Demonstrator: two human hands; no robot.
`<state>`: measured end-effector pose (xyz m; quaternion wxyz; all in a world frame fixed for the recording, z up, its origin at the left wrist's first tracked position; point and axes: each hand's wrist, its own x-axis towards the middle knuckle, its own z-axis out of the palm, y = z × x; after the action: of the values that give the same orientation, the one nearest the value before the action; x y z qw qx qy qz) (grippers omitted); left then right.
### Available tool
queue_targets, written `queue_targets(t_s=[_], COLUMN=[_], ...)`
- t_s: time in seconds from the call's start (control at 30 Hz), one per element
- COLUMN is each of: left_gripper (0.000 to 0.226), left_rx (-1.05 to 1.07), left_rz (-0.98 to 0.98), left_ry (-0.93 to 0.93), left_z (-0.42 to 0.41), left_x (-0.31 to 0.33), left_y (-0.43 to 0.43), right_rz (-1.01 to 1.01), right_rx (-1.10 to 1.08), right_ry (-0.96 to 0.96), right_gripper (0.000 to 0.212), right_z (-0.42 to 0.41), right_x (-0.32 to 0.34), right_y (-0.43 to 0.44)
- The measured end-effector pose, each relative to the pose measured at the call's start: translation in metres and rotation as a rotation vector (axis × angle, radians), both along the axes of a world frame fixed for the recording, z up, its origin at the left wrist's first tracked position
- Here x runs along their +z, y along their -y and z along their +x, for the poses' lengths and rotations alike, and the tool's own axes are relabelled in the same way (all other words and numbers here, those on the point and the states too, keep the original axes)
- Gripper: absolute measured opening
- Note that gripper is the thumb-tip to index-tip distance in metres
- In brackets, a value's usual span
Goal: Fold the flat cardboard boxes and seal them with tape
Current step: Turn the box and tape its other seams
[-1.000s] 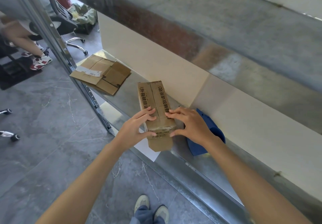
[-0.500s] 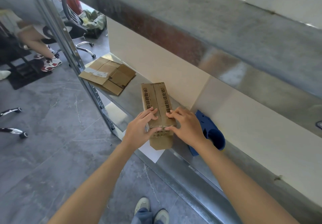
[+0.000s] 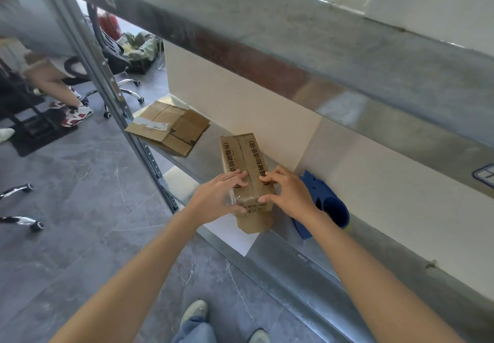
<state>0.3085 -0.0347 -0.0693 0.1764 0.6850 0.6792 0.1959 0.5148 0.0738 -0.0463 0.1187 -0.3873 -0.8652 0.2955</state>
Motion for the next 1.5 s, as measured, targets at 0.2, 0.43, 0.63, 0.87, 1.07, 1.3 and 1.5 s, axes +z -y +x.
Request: queue_targets(t_s=[0.2, 0.43, 0.63, 0.87, 1.07, 1.3, 1.5], left_gripper=[0.091, 0.097, 0.093, 0.073, 0.071, 0.084, 0.110], left_rx=[-0.206, -0.244, -0.287, -0.170, -0.122, -0.282, -0.388], left_rz=[0.040, 0.082, -0.040, 0.129, 0.137, 0.028, -0.128], left_ry=[-0.065, -0.106, 0.141, 0.152, 0.083, 0.042, 0.094], left_z=[-0.044, -0.096, -0.108, -0.128, -0.145, -0.162, -0.168], left_x=[0.008, 0.023, 0.008, -0.009, -0.010, -0.001, -0.005], left_y=[-0.025, -0.079, -0.103, -0.074, -0.048, -0.065, -0.080], right_rz=[-0.101, -0.077, 0.027, -0.126, -0.146, -0.150, -0.137], right_rx=[-0.111, -0.251, -0.528, -0.784, -0.671, -0.653, -0.737], right_ry=[-0.031, 0.038, -0.095, -0.276, 0.079, 0.020, -0.068], right_gripper=[0.059, 0.053, 0.058, 0.082, 0.109, 0.107, 0.095], right_z=[-0.004, -0.013, -0.035, -0.072, -0.095, -0.090, -0.093], right_x=[-0.002, 0.006, -0.003, -0.010, -0.014, -0.020, -0.009], right_y=[0.011, 0.044, 0.085, 0.109, 0.091, 0.081, 0.077])
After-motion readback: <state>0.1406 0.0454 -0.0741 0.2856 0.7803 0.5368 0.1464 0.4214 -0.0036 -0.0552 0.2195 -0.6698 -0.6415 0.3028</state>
